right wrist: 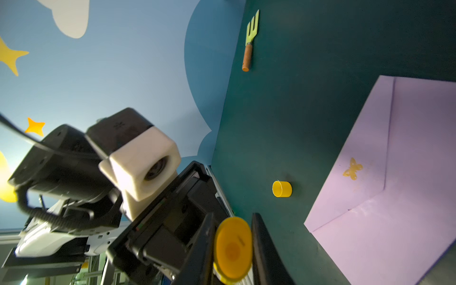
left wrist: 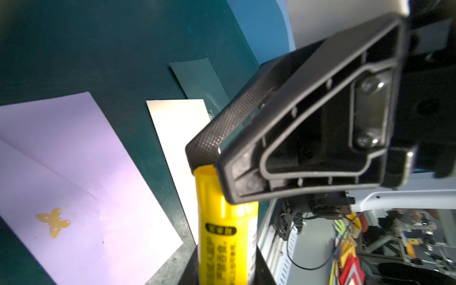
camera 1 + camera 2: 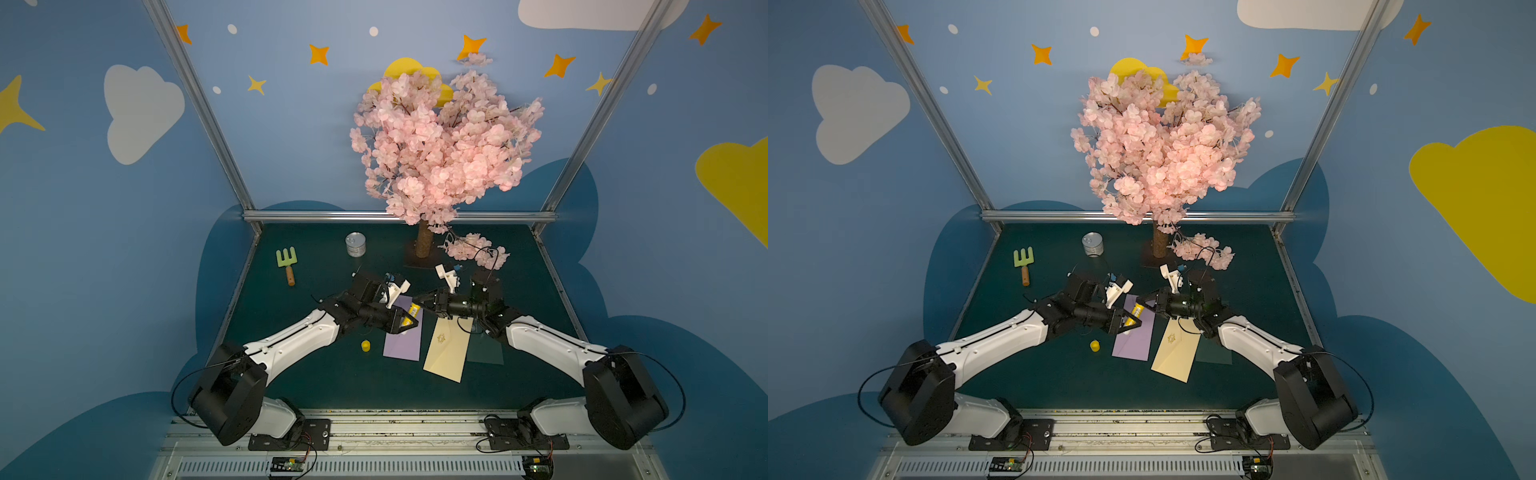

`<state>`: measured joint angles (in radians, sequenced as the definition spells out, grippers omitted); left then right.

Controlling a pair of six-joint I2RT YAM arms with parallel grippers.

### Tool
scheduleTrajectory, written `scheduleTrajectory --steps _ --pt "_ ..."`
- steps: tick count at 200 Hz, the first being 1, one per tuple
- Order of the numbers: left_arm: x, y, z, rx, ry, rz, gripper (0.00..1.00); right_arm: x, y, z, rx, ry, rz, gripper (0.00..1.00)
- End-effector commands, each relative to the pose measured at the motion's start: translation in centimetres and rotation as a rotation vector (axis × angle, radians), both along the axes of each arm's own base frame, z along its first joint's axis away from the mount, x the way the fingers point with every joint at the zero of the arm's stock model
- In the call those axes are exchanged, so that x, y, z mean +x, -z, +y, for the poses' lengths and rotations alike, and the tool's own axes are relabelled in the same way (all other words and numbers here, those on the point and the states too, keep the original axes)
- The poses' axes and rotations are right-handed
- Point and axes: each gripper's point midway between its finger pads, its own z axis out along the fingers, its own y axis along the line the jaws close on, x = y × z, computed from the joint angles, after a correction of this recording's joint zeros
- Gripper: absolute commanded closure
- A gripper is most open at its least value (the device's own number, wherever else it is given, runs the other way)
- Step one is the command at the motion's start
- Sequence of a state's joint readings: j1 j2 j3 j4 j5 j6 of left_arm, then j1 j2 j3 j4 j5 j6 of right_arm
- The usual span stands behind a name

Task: Seal the envelope with a glue stick
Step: Screw the glue stick.

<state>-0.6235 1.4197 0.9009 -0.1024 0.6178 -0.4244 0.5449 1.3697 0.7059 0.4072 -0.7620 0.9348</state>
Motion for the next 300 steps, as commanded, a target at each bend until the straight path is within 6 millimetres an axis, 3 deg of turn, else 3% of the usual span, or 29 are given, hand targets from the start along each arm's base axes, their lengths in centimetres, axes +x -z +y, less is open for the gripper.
scheduleTrajectory --steps 1,6,12,57,77,92,107,124,153,221,256,300 --pt "0.6 -3.6 0.4 -0.135 0.012 0.003 0.97 -4.1 -5.0 0.6 0.155 -0.218 -0.205 0.91" --pt "0.5 -4.1 0.5 -0.159 0.021 0.008 0.97 -4.5 -5.7 0.5 0.173 -0.239 -0.238 0.91" --pt "0.4 -4.9 0.6 -0.192 0.035 0.015 0.97 -5.4 -5.2 0.3 0.179 -0.267 -0.237 0.91" --pt "-2.4 -10.2 0.7 -0.411 0.224 0.037 0.97 -8.9 -9.6 -0.9 0.347 -0.403 -0.478 0.91" --pt "-3.4 -11.5 0.8 -0.462 0.280 0.048 0.97 -10.1 -11.4 -1.5 0.428 -0.439 -0.562 0.89" --pt "-3.9 -11.9 0.8 -0.483 0.302 0.055 0.97 -10.1 -11.6 -1.2 0.429 -0.466 -0.526 0.83" --pt "-3.6 -11.6 0.9 -0.471 0.285 0.054 0.97 -9.5 -11.8 -1.2 0.430 -0.447 -0.514 0.67" --pt "-3.1 -10.6 1.0 -0.415 0.233 0.040 0.97 -6.8 -11.6 -1.4 0.411 -0.343 -0.422 0.55" --pt "-1.6 -8.4 1.4 -0.292 0.121 -0.019 0.97 -2.8 -8.9 -1.3 0.279 -0.159 -0.228 0.48" --pt "0.0 -4.4 0.5 -0.090 0.025 -0.087 0.97 -0.4 -3.6 -0.8 -0.052 0.007 -0.068 0.38" --pt "-0.1 -3.8 -0.1 -0.071 0.026 -0.093 0.97 0.3 -1.7 -0.2 -0.089 0.048 -0.032 0.39" --pt "-0.2 -3.2 -0.3 -0.060 0.032 -0.074 0.97 0.5 -2.0 0.2 -0.056 0.050 -0.025 0.61"
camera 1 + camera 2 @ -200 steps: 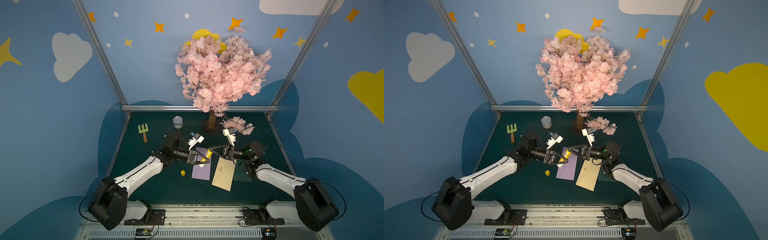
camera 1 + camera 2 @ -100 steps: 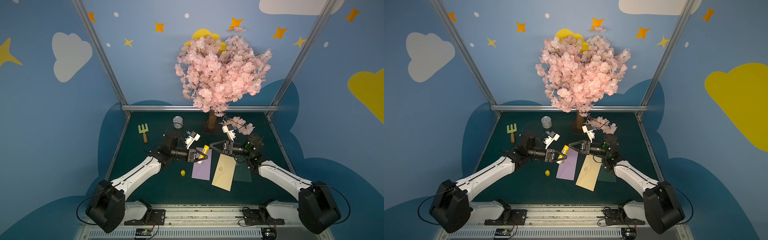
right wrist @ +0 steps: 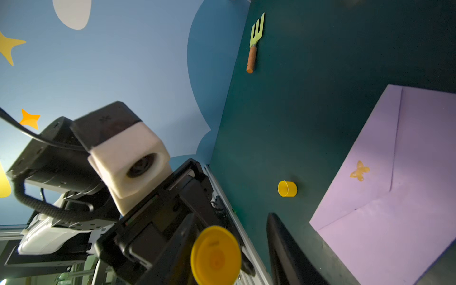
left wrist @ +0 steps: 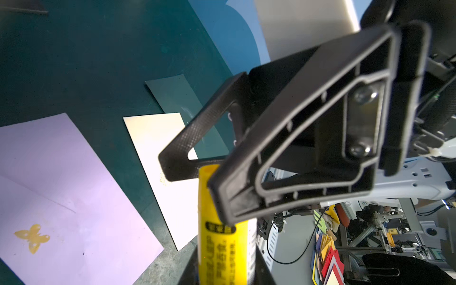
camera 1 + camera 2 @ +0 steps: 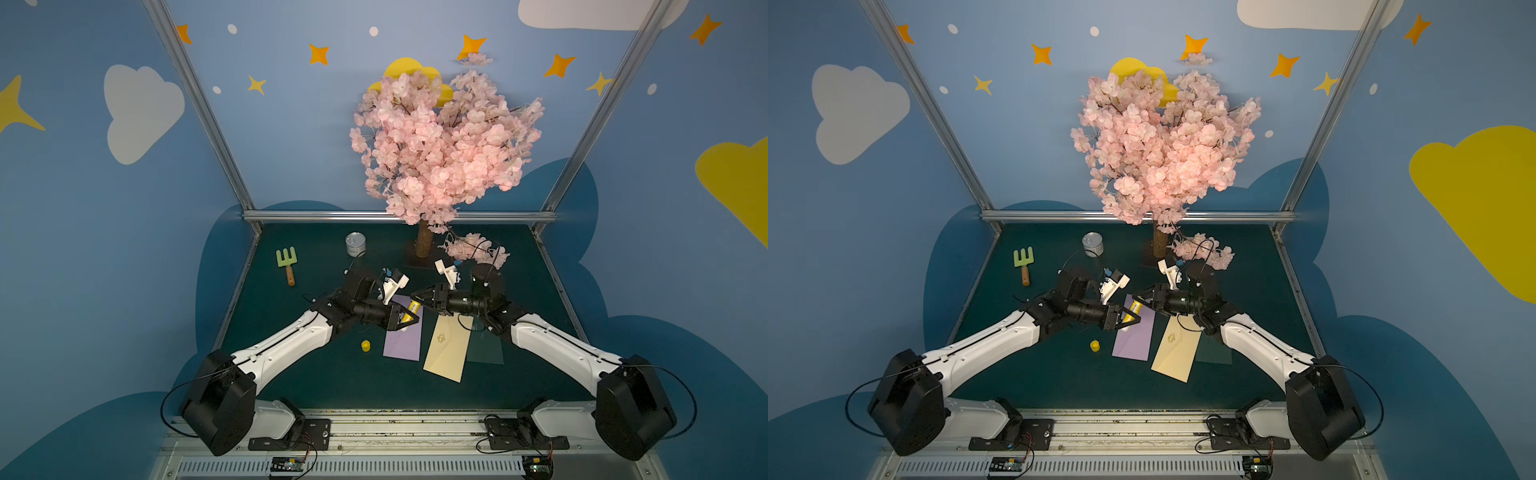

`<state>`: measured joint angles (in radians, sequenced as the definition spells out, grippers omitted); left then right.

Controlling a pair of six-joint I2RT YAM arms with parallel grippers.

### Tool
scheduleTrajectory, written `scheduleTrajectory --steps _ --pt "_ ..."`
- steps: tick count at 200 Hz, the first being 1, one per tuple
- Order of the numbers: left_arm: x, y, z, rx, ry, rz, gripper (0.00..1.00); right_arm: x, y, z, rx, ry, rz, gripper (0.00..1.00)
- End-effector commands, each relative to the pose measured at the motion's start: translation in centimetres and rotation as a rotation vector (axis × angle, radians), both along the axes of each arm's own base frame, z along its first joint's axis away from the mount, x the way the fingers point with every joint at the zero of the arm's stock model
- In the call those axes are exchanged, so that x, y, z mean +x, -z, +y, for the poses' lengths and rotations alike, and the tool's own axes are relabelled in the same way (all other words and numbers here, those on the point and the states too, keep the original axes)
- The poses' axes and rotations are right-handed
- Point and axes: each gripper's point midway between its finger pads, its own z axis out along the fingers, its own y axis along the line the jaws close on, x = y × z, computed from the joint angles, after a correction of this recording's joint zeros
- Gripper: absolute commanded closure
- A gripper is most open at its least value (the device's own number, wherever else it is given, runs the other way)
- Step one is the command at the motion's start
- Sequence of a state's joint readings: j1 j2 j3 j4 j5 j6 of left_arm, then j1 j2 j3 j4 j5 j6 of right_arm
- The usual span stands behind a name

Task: Seal the envelope with a glue stick
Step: Screw the glue stick.

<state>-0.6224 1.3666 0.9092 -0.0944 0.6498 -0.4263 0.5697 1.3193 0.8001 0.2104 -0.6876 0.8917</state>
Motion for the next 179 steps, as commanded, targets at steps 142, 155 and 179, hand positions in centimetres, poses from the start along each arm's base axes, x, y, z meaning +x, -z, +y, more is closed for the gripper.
scheduleTrajectory --steps 142,155,179 --pt "-1.7 -5.8 0.3 -0.365 0.198 0.139 0.97 -8.1 -8.6 -0.6 0.444 -0.410 -0.474 0.84" --pt "-2.0 -6.3 0.2 -0.398 0.231 0.153 0.97 -8.3 -8.9 -0.5 0.481 -0.440 -0.444 0.76" --pt "-1.7 -6.2 0.2 -0.387 0.211 0.145 0.97 -7.1 -8.9 -0.1 0.479 -0.423 -0.389 0.60"
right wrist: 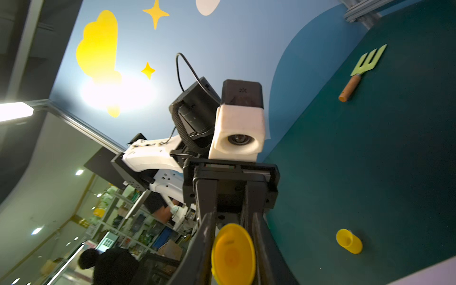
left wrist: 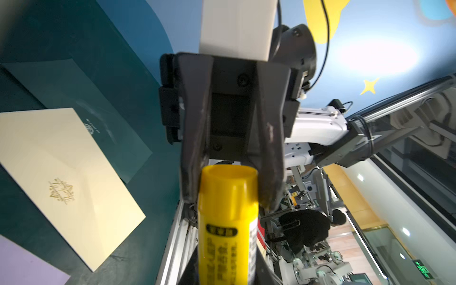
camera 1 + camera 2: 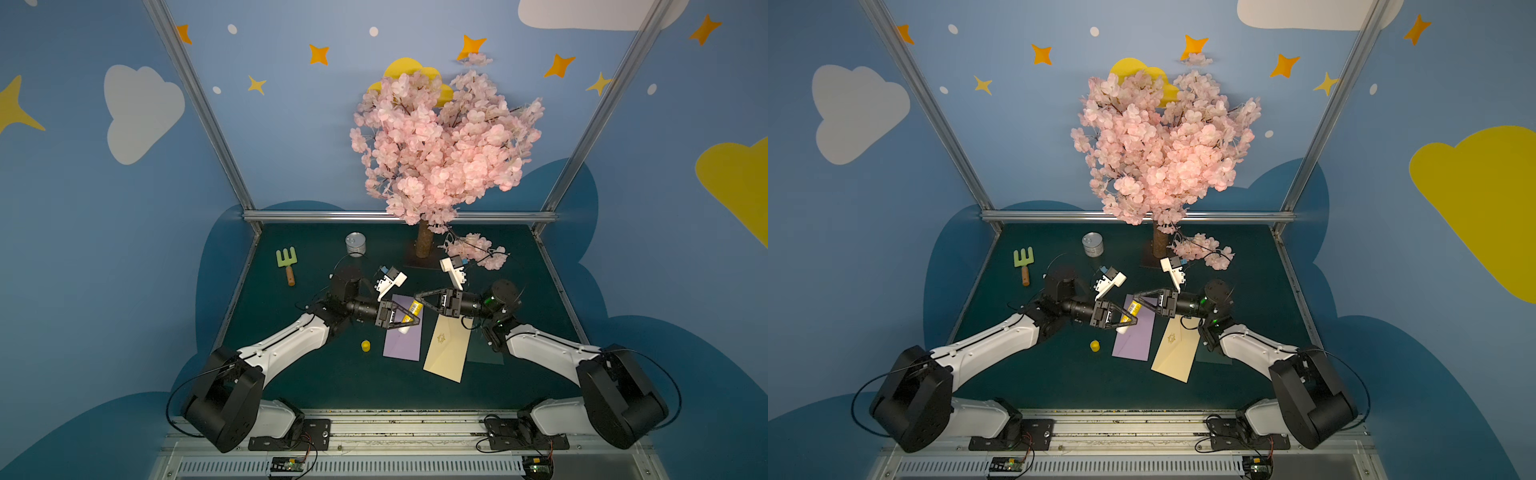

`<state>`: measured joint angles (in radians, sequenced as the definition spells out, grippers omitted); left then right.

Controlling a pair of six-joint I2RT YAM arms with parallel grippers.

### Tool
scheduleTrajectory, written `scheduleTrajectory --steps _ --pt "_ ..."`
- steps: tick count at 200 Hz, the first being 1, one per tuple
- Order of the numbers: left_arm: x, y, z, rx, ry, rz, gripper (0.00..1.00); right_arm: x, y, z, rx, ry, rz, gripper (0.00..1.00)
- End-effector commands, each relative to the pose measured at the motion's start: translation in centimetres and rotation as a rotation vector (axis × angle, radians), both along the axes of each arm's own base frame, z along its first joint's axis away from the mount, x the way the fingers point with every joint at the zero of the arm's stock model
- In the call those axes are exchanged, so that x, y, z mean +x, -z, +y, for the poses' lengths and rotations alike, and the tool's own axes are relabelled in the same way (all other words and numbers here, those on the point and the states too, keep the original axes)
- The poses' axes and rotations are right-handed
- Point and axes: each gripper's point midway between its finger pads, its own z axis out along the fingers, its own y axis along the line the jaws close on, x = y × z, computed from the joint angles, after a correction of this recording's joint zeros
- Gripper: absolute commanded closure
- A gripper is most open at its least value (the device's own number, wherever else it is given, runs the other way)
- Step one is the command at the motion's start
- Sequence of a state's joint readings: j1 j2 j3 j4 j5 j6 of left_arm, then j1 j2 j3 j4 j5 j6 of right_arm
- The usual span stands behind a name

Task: Seal the envelope with a glue stick
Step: Screw the glue stick.

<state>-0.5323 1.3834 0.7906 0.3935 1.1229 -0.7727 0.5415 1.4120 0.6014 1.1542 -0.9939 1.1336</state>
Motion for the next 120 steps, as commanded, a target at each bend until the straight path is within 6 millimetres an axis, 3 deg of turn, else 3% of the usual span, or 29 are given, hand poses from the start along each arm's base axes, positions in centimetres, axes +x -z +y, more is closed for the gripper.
scheduleTrajectory --steps 1,31,57,96,120 --pt "1.2 -1.1 0.0 -0.026 -0.036 -0.006 0.97 -2.9 -3.1 -0.3 0.077 -0.140 -0.101 0.59" --pt "2.3 0.6 0.6 0.114 -0.145 -0.064 0.97 1.2 -0.3 -0.4 -0.067 0.047 0.113 0.42" --pt "3.2 2.2 0.9 0.250 -0.223 -0.127 0.97 2.4 2.2 -0.5 -0.259 0.164 0.213 0.40" --pt "3.8 4.0 0.5 0.360 -0.280 -0.190 0.97 4.1 5.4 -0.7 -0.373 0.267 0.333 0.40" --pt "3.8 4.9 0.1 0.393 -0.277 -0.193 0.97 4.8 6.1 -0.4 -0.395 0.303 0.353 0.40"
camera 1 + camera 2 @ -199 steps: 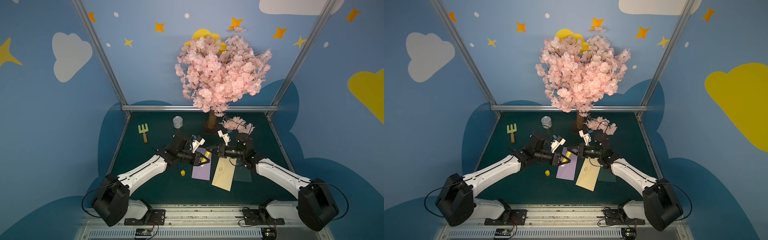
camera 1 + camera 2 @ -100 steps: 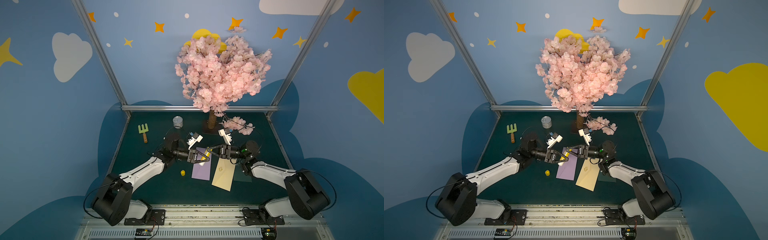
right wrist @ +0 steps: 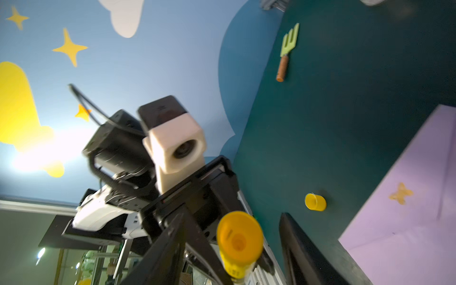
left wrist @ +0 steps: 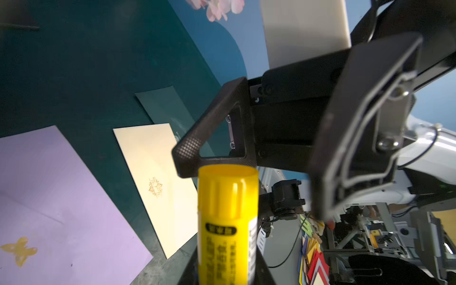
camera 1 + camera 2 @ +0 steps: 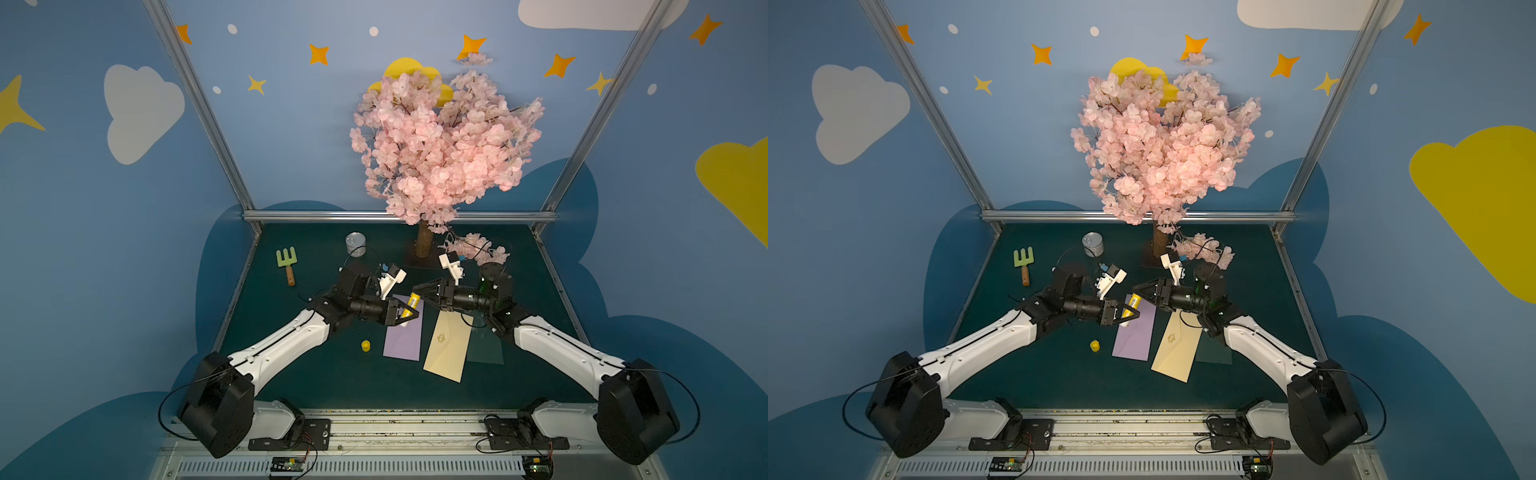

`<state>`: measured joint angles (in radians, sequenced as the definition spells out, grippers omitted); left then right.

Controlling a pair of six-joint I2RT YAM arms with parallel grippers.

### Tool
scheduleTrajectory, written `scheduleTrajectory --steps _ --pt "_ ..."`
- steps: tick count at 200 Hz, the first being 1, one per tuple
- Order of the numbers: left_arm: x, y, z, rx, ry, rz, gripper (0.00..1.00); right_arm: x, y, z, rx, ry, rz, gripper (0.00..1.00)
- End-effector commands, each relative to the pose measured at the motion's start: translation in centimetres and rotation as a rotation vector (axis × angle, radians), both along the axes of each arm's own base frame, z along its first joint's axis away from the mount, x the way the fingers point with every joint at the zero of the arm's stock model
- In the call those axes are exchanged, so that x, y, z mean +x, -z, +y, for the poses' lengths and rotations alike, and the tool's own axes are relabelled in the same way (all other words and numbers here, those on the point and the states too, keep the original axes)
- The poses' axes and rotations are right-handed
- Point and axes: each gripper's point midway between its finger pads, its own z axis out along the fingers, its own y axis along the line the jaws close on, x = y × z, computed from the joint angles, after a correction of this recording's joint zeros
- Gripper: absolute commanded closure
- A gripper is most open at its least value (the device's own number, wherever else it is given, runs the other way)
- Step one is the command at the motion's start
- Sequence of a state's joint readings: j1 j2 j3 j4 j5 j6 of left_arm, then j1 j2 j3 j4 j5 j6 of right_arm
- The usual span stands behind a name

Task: Seal the envelope with a glue stick
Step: Screw the glue stick.

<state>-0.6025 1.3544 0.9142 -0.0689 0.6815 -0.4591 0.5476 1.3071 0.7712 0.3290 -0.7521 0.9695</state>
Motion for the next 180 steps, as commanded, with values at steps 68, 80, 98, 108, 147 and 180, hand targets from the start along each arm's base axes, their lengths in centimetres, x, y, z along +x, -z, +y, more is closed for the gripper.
scheduleTrajectory --steps 68,80,98,108,147,180 --pt "0.4 1.7 -0.1 0.087 -0.022 -0.022 0.97 1.3 2.3 0.4 -0.083 0.072 0.072 0.61" --pt "0.5 1.9 -0.1 0.093 -0.026 -0.018 0.97 1.1 2.2 0.6 -0.082 0.062 0.066 0.58" --pt "0.6 2.2 -0.1 0.099 -0.030 -0.011 0.97 0.9 1.9 0.7 -0.082 0.054 0.050 0.59" --pt "0.6 2.3 -0.2 0.101 -0.028 -0.007 0.97 0.7 1.8 0.7 -0.083 0.048 0.044 0.61" --pt "0.3 1.6 -0.5 0.072 -0.004 0.006 0.97 -0.1 1.4 0.6 -0.059 0.016 0.008 0.80" --pt "0.0 0.3 -0.3 -0.001 0.014 0.033 0.97 -1.6 -0.7 0.3 0.036 -0.048 -0.085 0.85"
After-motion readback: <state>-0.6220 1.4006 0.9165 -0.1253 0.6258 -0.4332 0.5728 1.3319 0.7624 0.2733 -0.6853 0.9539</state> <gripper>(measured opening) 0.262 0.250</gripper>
